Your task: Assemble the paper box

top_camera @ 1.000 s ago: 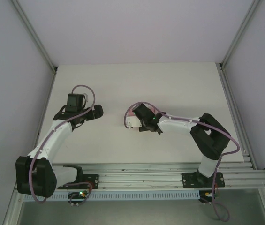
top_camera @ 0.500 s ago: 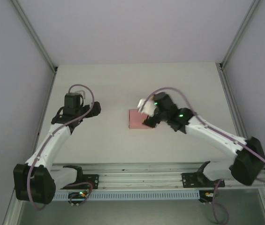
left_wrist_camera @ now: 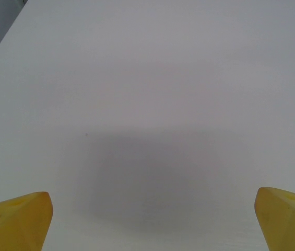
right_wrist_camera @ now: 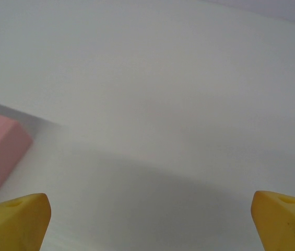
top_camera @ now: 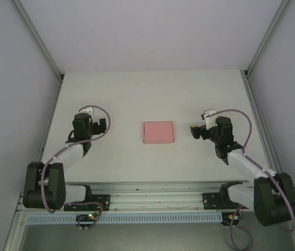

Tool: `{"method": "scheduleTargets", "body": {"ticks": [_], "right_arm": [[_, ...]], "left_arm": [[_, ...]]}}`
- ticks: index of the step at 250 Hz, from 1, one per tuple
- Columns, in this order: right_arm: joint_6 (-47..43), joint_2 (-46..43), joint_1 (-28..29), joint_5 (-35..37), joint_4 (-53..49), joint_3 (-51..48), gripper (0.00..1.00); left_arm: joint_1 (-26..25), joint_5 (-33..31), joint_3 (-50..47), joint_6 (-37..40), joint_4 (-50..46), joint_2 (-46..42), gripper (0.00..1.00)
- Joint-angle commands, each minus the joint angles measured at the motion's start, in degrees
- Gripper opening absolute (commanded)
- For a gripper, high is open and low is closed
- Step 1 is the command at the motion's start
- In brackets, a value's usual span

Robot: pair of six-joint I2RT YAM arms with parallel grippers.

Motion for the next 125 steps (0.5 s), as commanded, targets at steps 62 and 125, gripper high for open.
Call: {"method": "scheduleTargets", "body": {"ticks": [62,125], "right_arm": [[7.7,24.4,-5.3,-5.1,48.6,-6.7,1.00],[10.8,21.5,-7.2,-1.2,31.0,0.0,1.00]], "left_arm": [[6.1,2.2,-12.6,6.2,49.9,17.6,1.00],[9.0,4.1,-10.1,2.5,40.4,15.0,1.00]]}}
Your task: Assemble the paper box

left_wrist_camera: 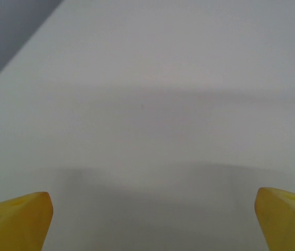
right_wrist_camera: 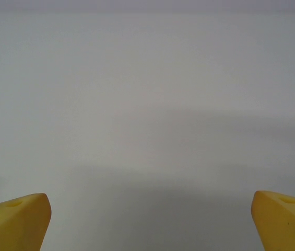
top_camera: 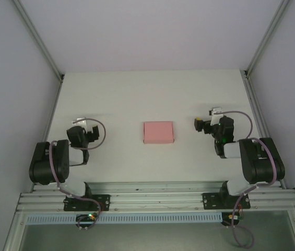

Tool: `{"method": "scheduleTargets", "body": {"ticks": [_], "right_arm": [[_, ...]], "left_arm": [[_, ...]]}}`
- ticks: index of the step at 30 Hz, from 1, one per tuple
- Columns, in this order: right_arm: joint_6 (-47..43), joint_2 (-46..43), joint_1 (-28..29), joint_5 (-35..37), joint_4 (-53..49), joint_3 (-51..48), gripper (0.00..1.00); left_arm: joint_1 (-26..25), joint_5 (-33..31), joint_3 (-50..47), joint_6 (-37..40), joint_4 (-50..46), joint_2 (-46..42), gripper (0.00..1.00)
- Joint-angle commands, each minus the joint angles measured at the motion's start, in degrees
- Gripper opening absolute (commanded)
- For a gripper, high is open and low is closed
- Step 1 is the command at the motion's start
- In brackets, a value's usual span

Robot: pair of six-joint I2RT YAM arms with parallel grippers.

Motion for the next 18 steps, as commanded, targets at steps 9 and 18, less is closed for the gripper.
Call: {"method": "scheduleTargets", "body": {"ticks": [9,18], "right_arm": [[1.3,-0.2,0.6,2.4,0.7,0.9,1.00],[1.9,-0.2,0.5,3.6,0.2,1.2,1.00]], "left_arm": [[-1.0,-1.4,3.3,-1.1,3.0,-0.5,1.00],[-1.0,-1.4,3.3,-1.0,3.0,-0.5,1.00]]}}
